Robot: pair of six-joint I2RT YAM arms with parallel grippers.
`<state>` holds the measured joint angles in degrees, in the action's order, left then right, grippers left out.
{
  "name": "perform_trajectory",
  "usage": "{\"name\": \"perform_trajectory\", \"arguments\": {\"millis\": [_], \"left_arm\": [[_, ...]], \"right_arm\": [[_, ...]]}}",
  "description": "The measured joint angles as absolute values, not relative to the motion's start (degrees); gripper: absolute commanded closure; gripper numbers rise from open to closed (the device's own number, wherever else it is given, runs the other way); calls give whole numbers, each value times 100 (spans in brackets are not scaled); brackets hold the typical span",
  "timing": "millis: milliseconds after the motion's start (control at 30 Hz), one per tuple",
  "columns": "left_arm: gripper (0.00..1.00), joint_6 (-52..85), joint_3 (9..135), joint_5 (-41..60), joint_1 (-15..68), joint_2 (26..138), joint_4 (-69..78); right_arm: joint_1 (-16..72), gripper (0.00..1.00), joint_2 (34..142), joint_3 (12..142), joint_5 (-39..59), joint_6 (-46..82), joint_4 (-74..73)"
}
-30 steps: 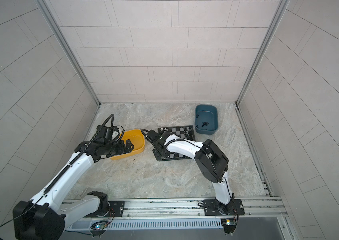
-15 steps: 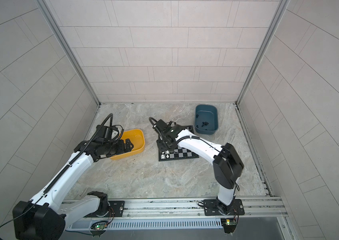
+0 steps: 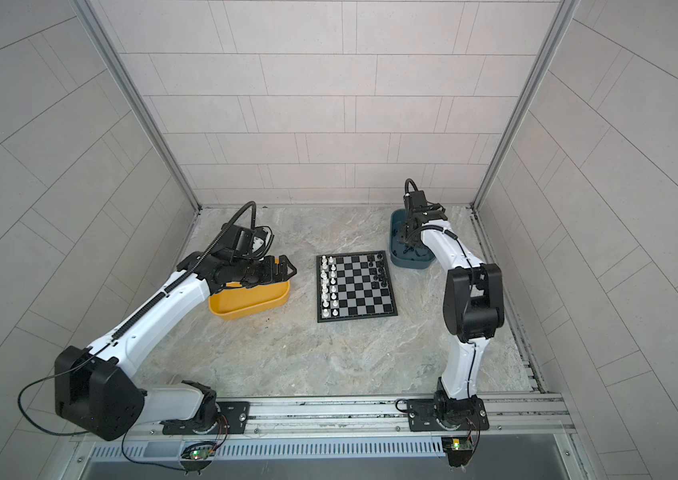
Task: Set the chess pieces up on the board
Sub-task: 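Move the right gripper over the teal tray while the left gripper rises, then lower the right gripper toward the black pieces in the teal tray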
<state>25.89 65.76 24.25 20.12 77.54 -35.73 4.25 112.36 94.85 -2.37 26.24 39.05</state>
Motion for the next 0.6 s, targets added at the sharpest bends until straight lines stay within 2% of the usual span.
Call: {"name": "perform_trajectory", "arguments": {"millis": [133,233,433,600], "left_arm": [[4,2615,6670,2526,2152,7999,-3461],[4,2613,6742,2624,2303,8143,-3365],[4,2615,7046,2816,2746,8383,-3096],[4,2637,7046,2923,2777,8392,-2971]], "right_arm": [[355,52,12186,10460,-331,2541,4366],[305,52,12516,10798,-298,2495,4567],[141,52,12562,10648,-193,2414,4823],[97,52,12503,10121,-104,2340,4893]]}}
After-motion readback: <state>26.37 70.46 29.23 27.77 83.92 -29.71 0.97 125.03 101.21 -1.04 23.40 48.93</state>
